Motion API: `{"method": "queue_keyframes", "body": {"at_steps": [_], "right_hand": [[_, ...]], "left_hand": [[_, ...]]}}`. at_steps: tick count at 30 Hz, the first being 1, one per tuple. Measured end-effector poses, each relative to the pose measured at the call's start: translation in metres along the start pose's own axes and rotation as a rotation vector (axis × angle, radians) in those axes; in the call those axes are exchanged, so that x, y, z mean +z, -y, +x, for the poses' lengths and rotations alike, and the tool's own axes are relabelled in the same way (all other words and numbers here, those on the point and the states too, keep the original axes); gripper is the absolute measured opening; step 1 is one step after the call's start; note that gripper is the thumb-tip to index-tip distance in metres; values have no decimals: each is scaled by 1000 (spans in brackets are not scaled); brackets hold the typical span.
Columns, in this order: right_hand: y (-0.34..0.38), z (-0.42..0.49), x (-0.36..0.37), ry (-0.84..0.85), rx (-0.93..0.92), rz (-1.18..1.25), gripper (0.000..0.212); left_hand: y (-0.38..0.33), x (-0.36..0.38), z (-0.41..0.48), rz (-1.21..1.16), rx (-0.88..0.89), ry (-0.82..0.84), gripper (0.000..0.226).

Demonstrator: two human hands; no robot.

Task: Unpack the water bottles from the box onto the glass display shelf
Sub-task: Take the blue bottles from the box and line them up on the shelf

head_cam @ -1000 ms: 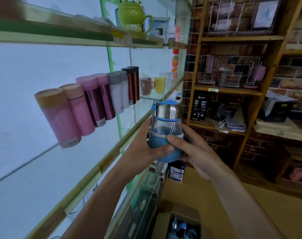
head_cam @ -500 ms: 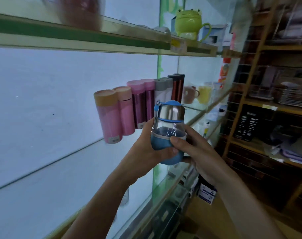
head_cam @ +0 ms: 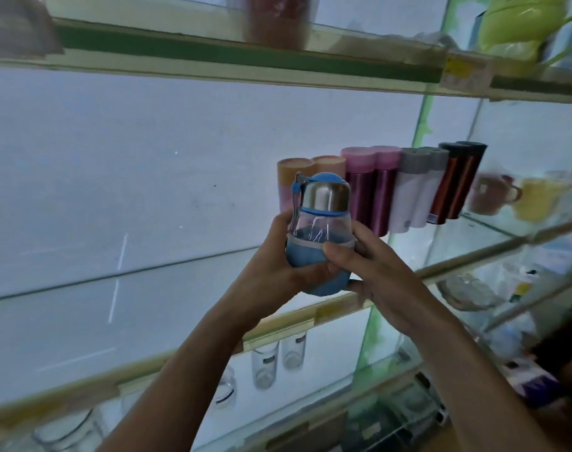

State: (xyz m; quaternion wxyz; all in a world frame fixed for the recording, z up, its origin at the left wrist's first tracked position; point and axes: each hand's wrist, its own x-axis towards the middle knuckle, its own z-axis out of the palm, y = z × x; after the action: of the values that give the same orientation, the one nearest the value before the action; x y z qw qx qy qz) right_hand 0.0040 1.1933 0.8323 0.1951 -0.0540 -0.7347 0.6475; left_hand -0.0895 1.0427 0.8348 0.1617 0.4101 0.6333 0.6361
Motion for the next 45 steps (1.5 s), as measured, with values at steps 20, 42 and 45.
{"method": "queue_keyframes", "body": {"at_steps": [20, 42, 45], "right_hand": [[3, 41, 139, 429, -31, 45, 64], [14, 43, 328, 589, -6, -56, 56], [16, 47, 350, 587, -5, -77, 59]], "left_hand": [[-16, -112, -98, 250, -93, -441, 90], [-15, -250, -205, 201, -122, -656, 77], [-14, -266, -213, 206, -131, -680, 77]]}}
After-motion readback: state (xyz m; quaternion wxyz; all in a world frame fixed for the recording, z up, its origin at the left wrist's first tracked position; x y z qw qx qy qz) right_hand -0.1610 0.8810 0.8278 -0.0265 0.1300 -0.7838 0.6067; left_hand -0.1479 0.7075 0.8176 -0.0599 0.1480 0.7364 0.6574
